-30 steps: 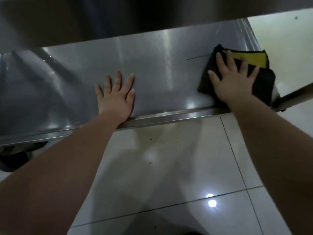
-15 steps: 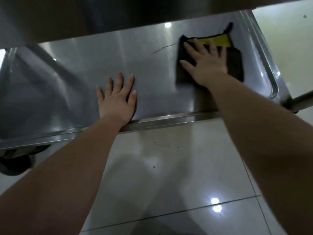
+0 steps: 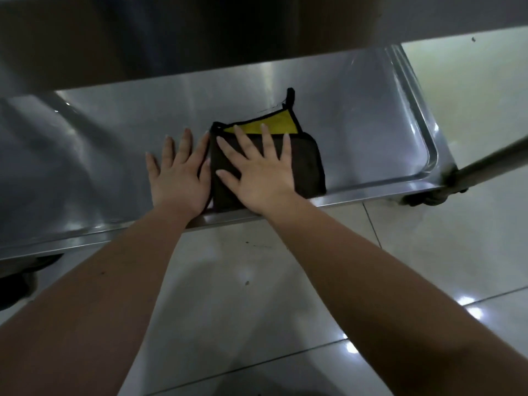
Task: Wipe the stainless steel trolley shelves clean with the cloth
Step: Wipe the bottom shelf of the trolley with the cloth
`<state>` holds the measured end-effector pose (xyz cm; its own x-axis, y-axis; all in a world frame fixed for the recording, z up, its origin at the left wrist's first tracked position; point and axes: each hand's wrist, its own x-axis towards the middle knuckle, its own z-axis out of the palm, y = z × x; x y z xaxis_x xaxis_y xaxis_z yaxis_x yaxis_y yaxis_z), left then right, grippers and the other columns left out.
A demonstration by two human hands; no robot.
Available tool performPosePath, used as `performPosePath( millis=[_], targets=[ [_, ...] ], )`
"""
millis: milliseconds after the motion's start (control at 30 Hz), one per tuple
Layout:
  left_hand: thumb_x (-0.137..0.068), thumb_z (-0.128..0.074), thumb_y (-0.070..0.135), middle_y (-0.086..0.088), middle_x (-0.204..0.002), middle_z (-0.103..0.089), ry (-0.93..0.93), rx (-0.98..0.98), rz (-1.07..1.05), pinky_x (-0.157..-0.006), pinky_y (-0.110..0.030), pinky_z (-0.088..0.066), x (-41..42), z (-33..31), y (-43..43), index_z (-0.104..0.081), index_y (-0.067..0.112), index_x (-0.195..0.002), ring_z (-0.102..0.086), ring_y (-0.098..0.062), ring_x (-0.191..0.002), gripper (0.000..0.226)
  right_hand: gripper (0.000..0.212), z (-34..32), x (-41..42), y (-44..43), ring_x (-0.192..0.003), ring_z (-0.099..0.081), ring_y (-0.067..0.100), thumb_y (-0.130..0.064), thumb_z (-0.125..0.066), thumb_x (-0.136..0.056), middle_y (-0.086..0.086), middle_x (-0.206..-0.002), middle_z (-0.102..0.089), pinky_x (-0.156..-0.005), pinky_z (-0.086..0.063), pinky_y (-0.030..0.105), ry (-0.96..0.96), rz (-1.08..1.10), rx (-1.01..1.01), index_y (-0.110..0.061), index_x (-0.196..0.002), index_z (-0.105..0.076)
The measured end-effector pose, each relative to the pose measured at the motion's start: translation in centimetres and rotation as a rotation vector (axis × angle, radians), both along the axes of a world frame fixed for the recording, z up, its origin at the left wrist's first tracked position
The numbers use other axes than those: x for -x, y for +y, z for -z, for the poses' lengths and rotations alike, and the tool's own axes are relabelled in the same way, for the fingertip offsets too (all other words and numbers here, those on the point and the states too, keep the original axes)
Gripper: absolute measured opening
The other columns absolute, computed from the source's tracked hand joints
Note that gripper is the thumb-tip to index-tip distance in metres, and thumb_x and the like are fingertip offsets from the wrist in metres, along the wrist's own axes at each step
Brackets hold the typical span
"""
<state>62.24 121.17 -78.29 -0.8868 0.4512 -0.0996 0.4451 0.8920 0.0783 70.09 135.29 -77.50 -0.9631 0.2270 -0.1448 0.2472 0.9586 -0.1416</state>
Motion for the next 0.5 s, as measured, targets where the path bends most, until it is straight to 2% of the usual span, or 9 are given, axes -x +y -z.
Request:
performPosePath(
  millis=[67, 200, 300, 400, 500],
  targets=[
    [-0.103, -0.019, 0.047, 0.006, -0.165, -0.001, -0.010, -0.007, -0.005, -0.118, -0.055, 0.005, -0.1, -0.1, -0.1, -0.005, 0.045, -0.154, 0.002, -0.025, -0.151, 0.053, 0.063, 0.2, -0.5, 2.3, -0.150, 0.009, 0.031, -0.072, -0.011, -0.092, -0.013, -0.164, 0.004, -0.114, 0.010, 0.061, 0.032, -0.011, -0.007, -0.052, -0.150, 0.003],
    [-0.102, -0.018, 0.050, 0.007, -0.165, -0.003, -0.011, -0.010, -0.006, -0.118, -0.055, 0.005, 0.0, -0.1, 0.2, -0.006, 0.047, -0.153, 0.001, -0.025, -0.151, 0.053, 0.066, 0.8, -5.0, 11.9, -0.150, -0.003, 0.030, -0.076, -0.012, -0.088, -0.014, -0.164, -0.003, -0.117, 0.000, 0.059, 0.077, 0.228, -0.057, -0.054, -0.150, -0.004],
    [-0.102, -0.018, 0.050, 0.006, -0.165, -0.005, -0.003, -0.010, -0.004, -0.118, -0.057, 0.004, -0.1, 0.1, 0.2, -0.007, 0.046, -0.154, 0.000, -0.026, -0.151, 0.053, 0.067, 0.5, -8.3, 18.1, -0.150, 0.002, 0.029, -0.078, -0.009, -0.086, -0.015, -0.164, 0.001, -0.117, 0.002, 0.059, 0.016, 0.390, -0.042, -0.055, -0.149, 0.000],
    [-0.102, -0.018, 0.050, 0.005, -0.165, -0.004, -0.005, 0.012, 0.003, -0.117, -0.058, 0.003, -0.2, -0.1, 0.4, -0.006, 0.044, -0.154, 0.000, -0.028, -0.151, 0.054, 0.065, 0.6, -8.6, 19.0, -0.150, 0.008, 0.031, -0.074, -0.010, -0.090, -0.015, -0.163, 0.007, -0.115, 0.006, 0.062, -0.035, 0.401, -0.061, -0.053, -0.150, 0.005],
    [-0.102, -0.016, 0.049, 0.005, -0.165, -0.002, -0.022, 0.045, 0.000, -0.118, -0.058, 0.003, -0.4, -0.4, 0.3, -0.004, 0.043, -0.154, 0.001, -0.029, -0.151, 0.054, 0.064, 0.1, -7.3, 15.6, -0.149, 0.009, 0.035, -0.069, -0.012, -0.093, -0.012, -0.164, 0.008, -0.114, 0.006, 0.065, -0.054, 0.394, -0.060, -0.048, -0.151, 0.005]
  ],
)
